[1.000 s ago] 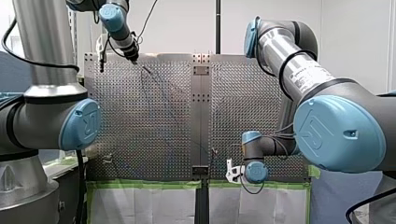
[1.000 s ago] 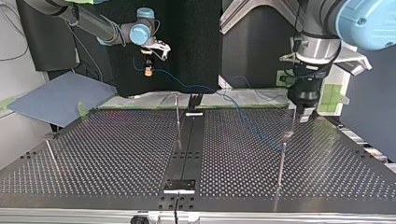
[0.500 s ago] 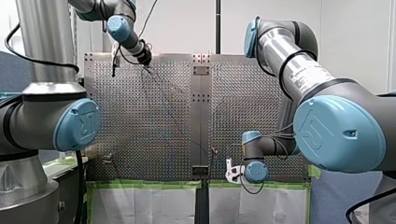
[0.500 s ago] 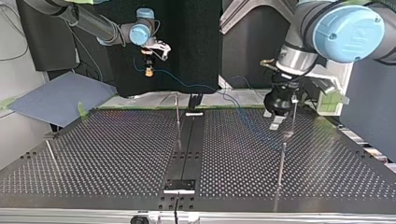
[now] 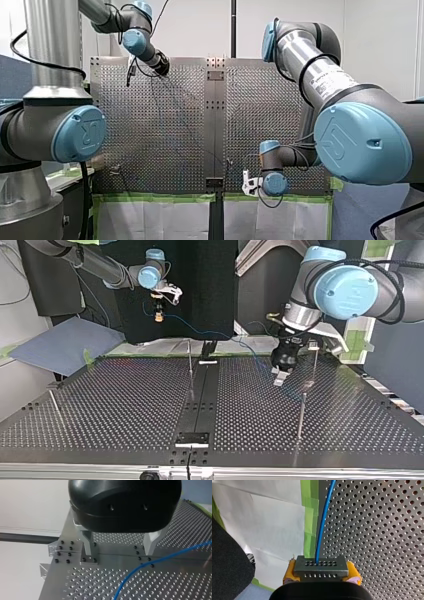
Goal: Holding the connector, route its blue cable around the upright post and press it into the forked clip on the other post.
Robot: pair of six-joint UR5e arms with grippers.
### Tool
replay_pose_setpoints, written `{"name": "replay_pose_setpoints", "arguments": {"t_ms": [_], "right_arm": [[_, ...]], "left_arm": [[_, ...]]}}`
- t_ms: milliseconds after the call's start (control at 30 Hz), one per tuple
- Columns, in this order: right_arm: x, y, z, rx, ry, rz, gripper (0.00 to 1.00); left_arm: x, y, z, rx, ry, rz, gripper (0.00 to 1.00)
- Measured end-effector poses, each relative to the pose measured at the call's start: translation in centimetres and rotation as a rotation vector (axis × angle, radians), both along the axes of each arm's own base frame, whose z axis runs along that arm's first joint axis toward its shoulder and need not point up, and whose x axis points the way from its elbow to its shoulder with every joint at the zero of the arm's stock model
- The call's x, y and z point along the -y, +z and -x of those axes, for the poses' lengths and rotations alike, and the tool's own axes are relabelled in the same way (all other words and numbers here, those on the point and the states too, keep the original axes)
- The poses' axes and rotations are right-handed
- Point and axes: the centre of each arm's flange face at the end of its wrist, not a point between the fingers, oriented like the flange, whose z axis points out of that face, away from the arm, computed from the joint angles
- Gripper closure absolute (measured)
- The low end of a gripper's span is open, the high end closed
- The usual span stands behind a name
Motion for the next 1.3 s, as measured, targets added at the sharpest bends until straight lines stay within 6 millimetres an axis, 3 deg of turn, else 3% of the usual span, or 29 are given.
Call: {"name": "replay_pose_setpoints", "arguments": {"t_ms": [533, 900, 1100, 1300], "right_arm": [[0.0, 0.0, 0.0, -0.001, 0.000, 0.000, 1.00], [-0.1, 0.0, -0.1, -0.001, 0.004, -0.001, 1.00], [-0.3, 0.0, -0.2, -0.002, 0.006, -0.003, 1.00], [-0.5, -0.1, -0.3, -0.004, 0.010, -0.007, 1.00]], "left_arm": [[0.5, -2.1, -3.1, 0.072, 0.073, -0.063, 0.00], [0.6, -2.9, -3.9, 0.081, 0.092, -0.067, 0.00], [0.9, -4.3, -4.8, 0.065, 0.090, -0.082, 0.00], [0.7, -4.0, -5.6, 0.090, 0.100, -0.060, 0.00]]}}
